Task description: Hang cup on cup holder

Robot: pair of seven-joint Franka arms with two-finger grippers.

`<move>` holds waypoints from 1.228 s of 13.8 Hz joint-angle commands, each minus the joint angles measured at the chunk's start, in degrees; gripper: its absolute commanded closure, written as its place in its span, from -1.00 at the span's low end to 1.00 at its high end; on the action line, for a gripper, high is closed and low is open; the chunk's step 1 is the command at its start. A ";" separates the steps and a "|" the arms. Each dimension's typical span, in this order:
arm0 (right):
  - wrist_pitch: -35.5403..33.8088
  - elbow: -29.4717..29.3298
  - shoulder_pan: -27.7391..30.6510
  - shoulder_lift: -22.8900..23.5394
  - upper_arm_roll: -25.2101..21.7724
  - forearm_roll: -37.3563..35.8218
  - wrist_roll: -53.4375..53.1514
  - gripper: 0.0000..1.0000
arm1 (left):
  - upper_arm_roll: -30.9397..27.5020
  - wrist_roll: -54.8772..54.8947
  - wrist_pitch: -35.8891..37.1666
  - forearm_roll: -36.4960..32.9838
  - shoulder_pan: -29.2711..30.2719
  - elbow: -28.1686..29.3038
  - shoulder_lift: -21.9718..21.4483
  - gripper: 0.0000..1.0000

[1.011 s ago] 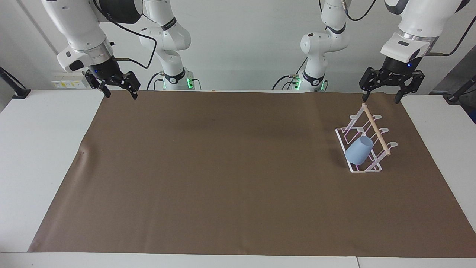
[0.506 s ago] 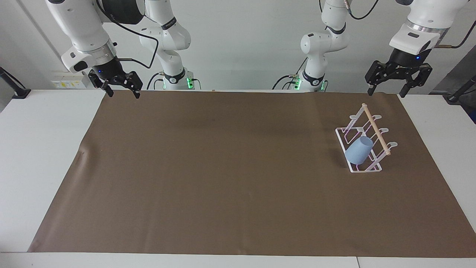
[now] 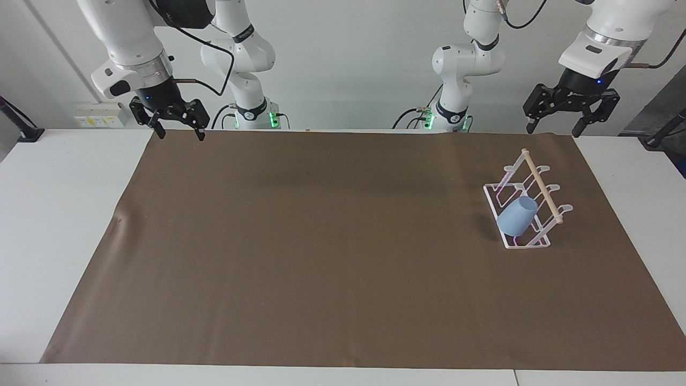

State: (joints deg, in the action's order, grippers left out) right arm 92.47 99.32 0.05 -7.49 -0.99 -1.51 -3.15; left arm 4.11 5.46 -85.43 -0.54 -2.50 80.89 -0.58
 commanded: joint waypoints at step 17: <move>-3.34 -5.19 -1.54 4.06 0.90 -2.54 0.87 -1.00 | -3.76 0.43 6.16 2.21 -2.34 0.48 -0.21 -1.00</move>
State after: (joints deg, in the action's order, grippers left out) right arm 90.54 95.00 -1.86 -3.68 -0.39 -3.20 -2.89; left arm 0.66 5.45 -79.78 1.33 -4.77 80.57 -0.59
